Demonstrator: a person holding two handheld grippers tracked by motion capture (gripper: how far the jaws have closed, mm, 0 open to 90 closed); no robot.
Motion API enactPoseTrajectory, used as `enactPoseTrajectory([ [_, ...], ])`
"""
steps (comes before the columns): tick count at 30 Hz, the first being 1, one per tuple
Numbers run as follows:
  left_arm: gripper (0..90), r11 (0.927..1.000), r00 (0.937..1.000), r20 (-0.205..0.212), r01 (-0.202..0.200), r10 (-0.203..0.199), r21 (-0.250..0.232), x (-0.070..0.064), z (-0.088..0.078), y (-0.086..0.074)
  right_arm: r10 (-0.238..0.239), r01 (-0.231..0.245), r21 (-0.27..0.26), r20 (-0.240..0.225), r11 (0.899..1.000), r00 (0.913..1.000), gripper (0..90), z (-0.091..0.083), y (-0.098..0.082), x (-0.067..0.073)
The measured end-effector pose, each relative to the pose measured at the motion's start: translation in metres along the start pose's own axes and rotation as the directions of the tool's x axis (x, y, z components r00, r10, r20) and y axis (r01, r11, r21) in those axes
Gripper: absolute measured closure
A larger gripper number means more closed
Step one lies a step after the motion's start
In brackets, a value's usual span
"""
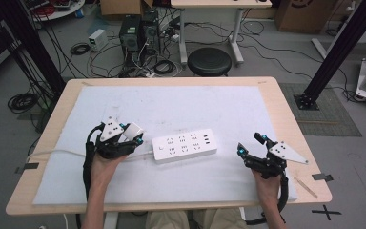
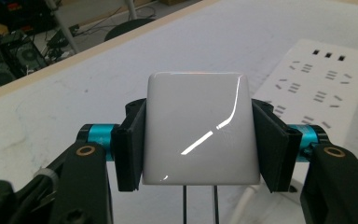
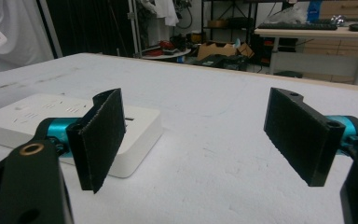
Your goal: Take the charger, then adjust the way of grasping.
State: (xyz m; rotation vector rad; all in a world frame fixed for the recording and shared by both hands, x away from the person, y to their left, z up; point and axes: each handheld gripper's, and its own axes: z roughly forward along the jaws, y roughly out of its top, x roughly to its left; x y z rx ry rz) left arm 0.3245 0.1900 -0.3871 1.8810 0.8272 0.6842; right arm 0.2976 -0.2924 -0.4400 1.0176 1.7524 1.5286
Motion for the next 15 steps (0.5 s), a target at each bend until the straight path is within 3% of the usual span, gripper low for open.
enactPoseTrajectory([
  [4,42.5,0.9994,0.9997,0.017,-0.017,0.018,-0.030,-0.014,0.000,0.003,0.005,-0.005,0.004,-0.001,1.000,1.0000,21.2,0.000,0.000,0.001],
  [9,42.4,0.9986,0.9977,0.050,-0.044,0.045,-0.031,-0.028,0.005,0.005,0.007,-0.007,0.002,0.003,1.000,1.0000,21.2,0.000,0.000,0.001],
  [15,42.4,0.9935,0.9890,0.095,-0.113,0.114,-0.014,-0.051,0.021,0.003,-0.004,0.004,-0.001,-0.003,1.000,1.0000,21.2,-0.001,0.000,0.001],
])
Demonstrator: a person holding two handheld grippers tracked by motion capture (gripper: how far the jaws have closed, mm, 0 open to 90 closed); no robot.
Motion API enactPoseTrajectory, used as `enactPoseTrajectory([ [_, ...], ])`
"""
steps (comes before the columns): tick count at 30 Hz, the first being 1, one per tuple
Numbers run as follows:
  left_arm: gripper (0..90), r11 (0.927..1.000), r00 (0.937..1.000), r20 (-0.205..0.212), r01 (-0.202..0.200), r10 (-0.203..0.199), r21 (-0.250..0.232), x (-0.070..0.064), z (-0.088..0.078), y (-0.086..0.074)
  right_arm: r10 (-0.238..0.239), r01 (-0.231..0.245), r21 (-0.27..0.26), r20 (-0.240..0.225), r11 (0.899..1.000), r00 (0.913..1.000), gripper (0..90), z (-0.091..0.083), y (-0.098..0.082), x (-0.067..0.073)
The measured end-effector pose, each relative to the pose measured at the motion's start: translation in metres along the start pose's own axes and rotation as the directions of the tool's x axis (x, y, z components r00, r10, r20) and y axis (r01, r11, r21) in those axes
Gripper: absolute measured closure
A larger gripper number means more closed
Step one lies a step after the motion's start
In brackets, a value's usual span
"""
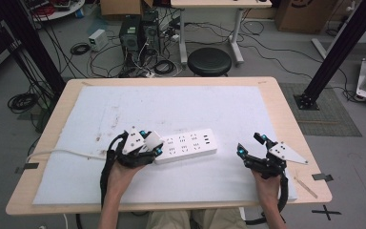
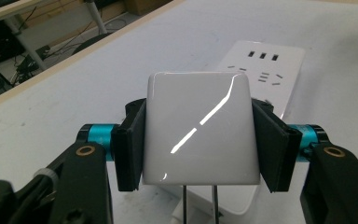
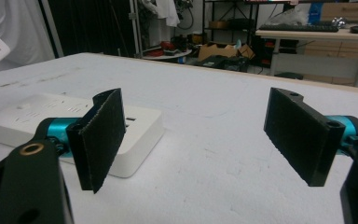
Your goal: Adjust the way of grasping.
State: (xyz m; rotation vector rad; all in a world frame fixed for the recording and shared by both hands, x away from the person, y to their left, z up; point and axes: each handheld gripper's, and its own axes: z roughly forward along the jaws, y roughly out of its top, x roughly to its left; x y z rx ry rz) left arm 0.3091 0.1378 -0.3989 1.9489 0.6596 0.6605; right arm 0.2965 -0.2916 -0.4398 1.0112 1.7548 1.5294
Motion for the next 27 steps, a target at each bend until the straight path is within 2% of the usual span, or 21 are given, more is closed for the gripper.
enactPoseTrajectory([
  [8,42.4,0.9986,0.9989,-0.006,-0.046,0.046,-0.026,-0.017,0.005,0.003,-0.004,0.004,-0.005,-0.019,1.000,0.9998,21.2,0.001,0.000,0.001],
  [9,42.4,0.9945,0.9958,-0.011,-0.091,0.091,-0.052,-0.028,0.006,0.005,0.007,-0.007,0.001,-0.027,1.000,0.9996,21.2,0.002,0.001,0.001],
  [11,42.4,0.9894,0.9914,-0.020,-0.130,0.129,-0.064,-0.034,0.007,0.005,0.026,-0.026,0.012,-0.048,1.000,0.9985,21.2,0.004,0.001,0.000],
  [12,42.4,0.9872,0.9893,-0.025,-0.145,0.143,-0.067,-0.037,0.007,0.005,0.038,-0.037,0.025,-0.063,0.999,0.9972,21.2,0.005,0.002,0.000],
  [14,42.4,0.9872,0.9893,-0.025,-0.145,0.143,-0.067,-0.037,0.007,0.005,0.046,-0.044,0.031,-0.081,0.999,0.9956,21.2,0.006,0.003,-0.001],
  [15,42.4,0.9813,0.9846,-0.037,-0.173,0.171,-0.083,-0.043,0.007,0.004,0.078,-0.072,0.054,-0.117,0.996,0.9900,21.2,0.008,0.006,0.000],
  [16,42.4,0.9789,0.9825,-0.039,-0.185,0.182,-0.087,-0.045,0.008,0.003,0.082,-0.074,0.060,-0.136,0.995,0.9873,21.2,0.009,0.007,0.001],
  [17,42.4,0.9789,0.9825,-0.039,-0.185,0.182,-0.087,-0.045,0.008,0.003,0.082,-0.074,0.060,-0.136,0.995,0.9873,21.2,0.009,0.007,0.001],
  [18,42.4,0.9683,0.9730,-0.062,-0.228,0.222,-0.102,-0.052,0.009,0.003,0.090,-0.078,0.071,-0.191,0.994,0.9773,21.2,0.011,0.014,0.003],
  [19,42.4,0.9683,0.9730,-0.062,-0.228,0.222,-0.102,-0.052,0.009,0.003,0.090,-0.078,0.071,-0.191,0.994,0.9773,21.2,0.011,0.014,0.003],
  [20,42.4,0.9683,0.9730,-0.062,-0.228,0.222,-0.102,-0.052,0.009,0.003,0.086,-0.073,0.068,-0.212,0.995,0.9734,21.2,0.011,0.017,0.004],
  [21,42.4,0.9526,0.9567,-0.092,-0.285,0.276,-0.106,-0.058,0.010,0.003,0.088,-0.072,0.073,-0.248,0.995,0.9648,21.2,0.013,0.024,0.007],
  [22,42.4,0.9480,0.9521,-0.100,-0.299,0.289,-0.109,-0.060,0.011,0.003,0.092,-0.074,0.077,-0.266,0.994,0.9594,21.2,0.014,0.027,0.008],
  [23,42.4,0.9394,0.9432,-0.111,-0.325,0.313,-0.110,-0.063,0.012,0.003,0.098,-0.078,0.082,-0.283,0.994,0.9540,21.2,0.014,0.030,0.008],
  [24,42.4,0.9341,0.9387,-0.120,-0.337,0.323,-0.118,-0.065,0.013,0.004,0.104,-0.080,0.087,-0.312,0.993,0.9445,21.2,0.016,0.034,0.010],
  [25,42.4,0.9264,0.9313,-0.127,-0.356,0.341,-0.122,-0.068,0.013,0.004,0.110,-0.083,0.095,-0.331,0.992,0.9372,21.2,0.017,0.038,0.011],
  [26,42.4,0.9264,0.9313,-0.127,-0.356,0.341,-0.122,-0.068,0.013,0.004,0.110,-0.083,0.095,-0.331,0.992,0.9372,21.2,0.017,0.038,0.011],
  [27,42.4,0.9146,0.9201,-0.146,-0.382,0.363,-0.132,-0.071,0.014,0.005,0.104,-0.074,0.097,-0.351,0.993,0.9306,21.2,0.019,0.041,0.012],
])
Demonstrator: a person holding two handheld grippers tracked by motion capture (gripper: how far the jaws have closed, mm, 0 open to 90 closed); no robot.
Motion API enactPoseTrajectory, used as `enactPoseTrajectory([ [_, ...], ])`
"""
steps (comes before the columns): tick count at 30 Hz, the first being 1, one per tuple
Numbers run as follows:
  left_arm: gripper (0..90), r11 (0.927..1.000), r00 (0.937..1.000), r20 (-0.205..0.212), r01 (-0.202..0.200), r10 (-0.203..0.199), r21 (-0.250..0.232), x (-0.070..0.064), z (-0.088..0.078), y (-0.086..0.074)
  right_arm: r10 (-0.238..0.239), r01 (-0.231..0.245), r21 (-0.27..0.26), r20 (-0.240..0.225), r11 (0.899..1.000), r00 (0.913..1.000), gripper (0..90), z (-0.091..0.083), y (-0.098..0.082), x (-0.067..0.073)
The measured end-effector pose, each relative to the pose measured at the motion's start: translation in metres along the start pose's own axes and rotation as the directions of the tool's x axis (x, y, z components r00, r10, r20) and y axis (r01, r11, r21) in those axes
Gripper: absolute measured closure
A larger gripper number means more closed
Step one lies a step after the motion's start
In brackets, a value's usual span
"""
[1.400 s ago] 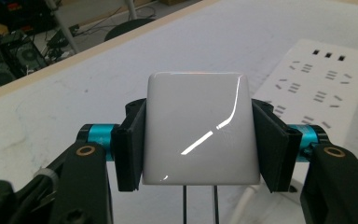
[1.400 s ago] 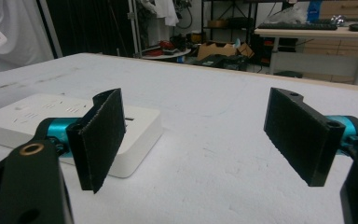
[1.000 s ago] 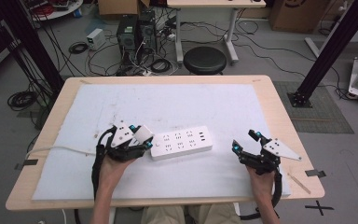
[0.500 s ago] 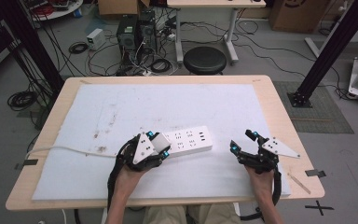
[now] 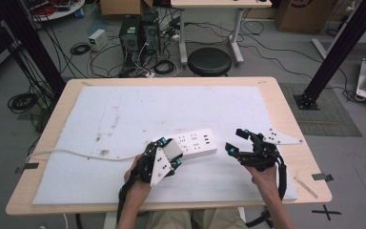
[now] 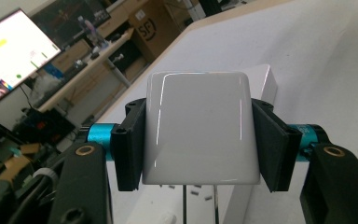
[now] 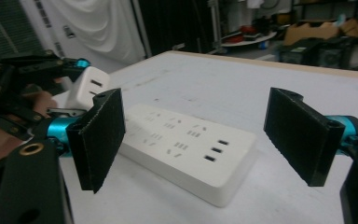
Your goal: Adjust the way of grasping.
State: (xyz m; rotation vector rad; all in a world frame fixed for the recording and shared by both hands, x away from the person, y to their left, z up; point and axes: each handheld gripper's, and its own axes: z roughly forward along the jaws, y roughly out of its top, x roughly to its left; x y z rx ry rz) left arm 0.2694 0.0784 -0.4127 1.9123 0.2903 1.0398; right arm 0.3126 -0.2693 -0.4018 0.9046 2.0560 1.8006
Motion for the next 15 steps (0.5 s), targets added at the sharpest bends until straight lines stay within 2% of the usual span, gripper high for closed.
enactPoseTrajectory([
  [2,42.4,0.9998,0.9998,-0.011,-0.017,0.017,-0.012,-0.004,0.002,0.003,-0.002,0.003,0.017,-0.033,1.000,0.9995,21.2,0.004,0.007,0.004],
  [7,42.4,0.9960,0.9959,-0.037,-0.084,0.082,-0.031,-0.011,0.005,0.008,-0.032,0.035,0.046,-0.075,0.998,0.9966,21.2,0.011,0.014,0.010],
  [10,42.4,0.9908,0.9903,-0.056,-0.129,0.127,-0.041,-0.016,0.007,0.009,-0.036,0.043,0.066,-0.106,0.997,0.9937,21.2,0.015,0.016,0.012],
  [11,42.4,0.9908,0.9903,-0.056,-0.129,0.127,-0.041,-0.016,0.007,0.009,-0.036,0.043,0.066,-0.106,0.997,0.9937,21.2,0.015,0.016,0.012],
  [12,42.4,0.9864,0.9861,-0.060,-0.158,0.155,-0.046,-0.019,0.009,0.011,-0.036,0.047,0.082,-0.131,0.996,0.9907,21.2,0.018,0.016,0.015],
  [13,42.4,0.9864,0.9861,-0.060,-0.158,0.155,-0.046,-0.019,0.009,0.011,-0.036,0.047,0.082,-0.131,0.996,0.9907,21.2,0.018,0.016,0.015],
  [14,42.4,0.9821,0.9814,-0.069,-0.183,0.179,-0.047,-0.022,0.009,0.012,-0.024,0.039,0.098,-0.157,0.994,0.9873,21.3,0.021,0.017,0.017],
  [15,42.4,0.9797,0.9790,-0.074,-0.194,0.190,-0.050,-0.023,0.010,0.013,-0.026,0.042,0.099,-0.161,0.994,0.9866,21.2,0.022,0.017,0.017],
])
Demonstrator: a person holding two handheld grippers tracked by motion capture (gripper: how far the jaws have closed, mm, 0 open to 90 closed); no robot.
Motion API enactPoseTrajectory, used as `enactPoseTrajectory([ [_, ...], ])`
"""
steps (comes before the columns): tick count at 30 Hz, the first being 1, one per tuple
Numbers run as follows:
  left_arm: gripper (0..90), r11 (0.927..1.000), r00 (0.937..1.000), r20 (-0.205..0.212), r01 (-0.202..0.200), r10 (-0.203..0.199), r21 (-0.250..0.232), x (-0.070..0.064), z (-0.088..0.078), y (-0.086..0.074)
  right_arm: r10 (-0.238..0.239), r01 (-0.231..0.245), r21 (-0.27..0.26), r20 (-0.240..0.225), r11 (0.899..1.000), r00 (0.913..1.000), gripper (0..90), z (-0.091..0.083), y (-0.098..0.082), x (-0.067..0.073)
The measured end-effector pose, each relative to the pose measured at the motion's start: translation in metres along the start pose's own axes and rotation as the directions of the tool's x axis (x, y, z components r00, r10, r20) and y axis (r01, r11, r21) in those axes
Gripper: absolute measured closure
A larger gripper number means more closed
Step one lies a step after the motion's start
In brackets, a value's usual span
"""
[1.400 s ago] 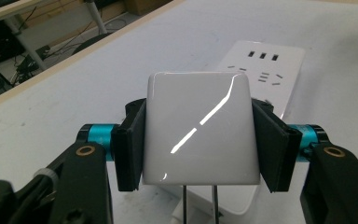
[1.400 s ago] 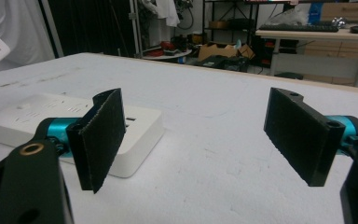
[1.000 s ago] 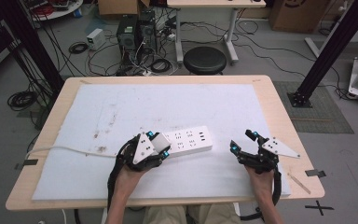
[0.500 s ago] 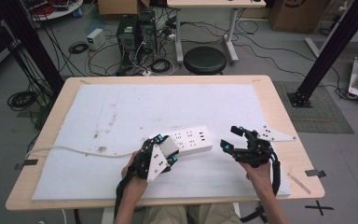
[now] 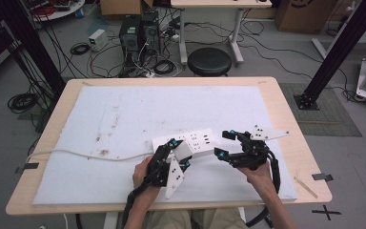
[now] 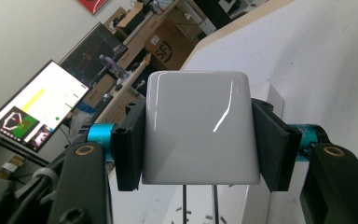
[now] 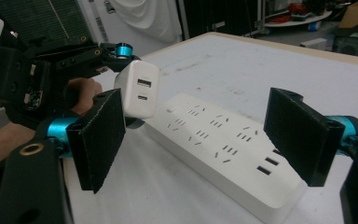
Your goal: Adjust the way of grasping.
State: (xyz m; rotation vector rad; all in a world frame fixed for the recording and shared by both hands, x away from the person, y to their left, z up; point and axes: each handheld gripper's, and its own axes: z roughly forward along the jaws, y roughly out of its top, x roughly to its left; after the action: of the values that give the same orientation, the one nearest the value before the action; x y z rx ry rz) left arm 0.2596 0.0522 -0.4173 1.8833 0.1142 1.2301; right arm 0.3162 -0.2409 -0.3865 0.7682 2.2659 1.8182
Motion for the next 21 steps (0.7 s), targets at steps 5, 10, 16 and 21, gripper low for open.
enactPoseTrajectory([
  [5,42.4,0.9988,0.9988,-0.022,-0.045,0.044,-0.018,-0.005,0.001,0.002,0.004,-0.003,0.024,-0.055,1.000,0.9985,21.3,0.009,0.001,0.004],
  [10,42.4,0.9959,0.9963,-0.030,-0.081,0.080,-0.040,-0.011,0.001,0.005,0.013,-0.009,0.037,-0.092,0.999,0.9957,21.3,0.017,0.002,0.008],
  [16,42.4,0.9863,0.9875,-0.051,-0.152,0.149,-0.064,-0.019,0.001,0.011,0.013,-0.006,0.054,-0.129,0.999,0.9915,21.4,0.025,0.001,0.013],
  [21,42.4,0.9805,0.9814,-0.070,-0.183,0.178,-0.071,-0.024,0.001,0.013,0.013,-0.005,0.057,-0.144,0.998,0.9894,21.4,0.029,0.001,0.015],
])
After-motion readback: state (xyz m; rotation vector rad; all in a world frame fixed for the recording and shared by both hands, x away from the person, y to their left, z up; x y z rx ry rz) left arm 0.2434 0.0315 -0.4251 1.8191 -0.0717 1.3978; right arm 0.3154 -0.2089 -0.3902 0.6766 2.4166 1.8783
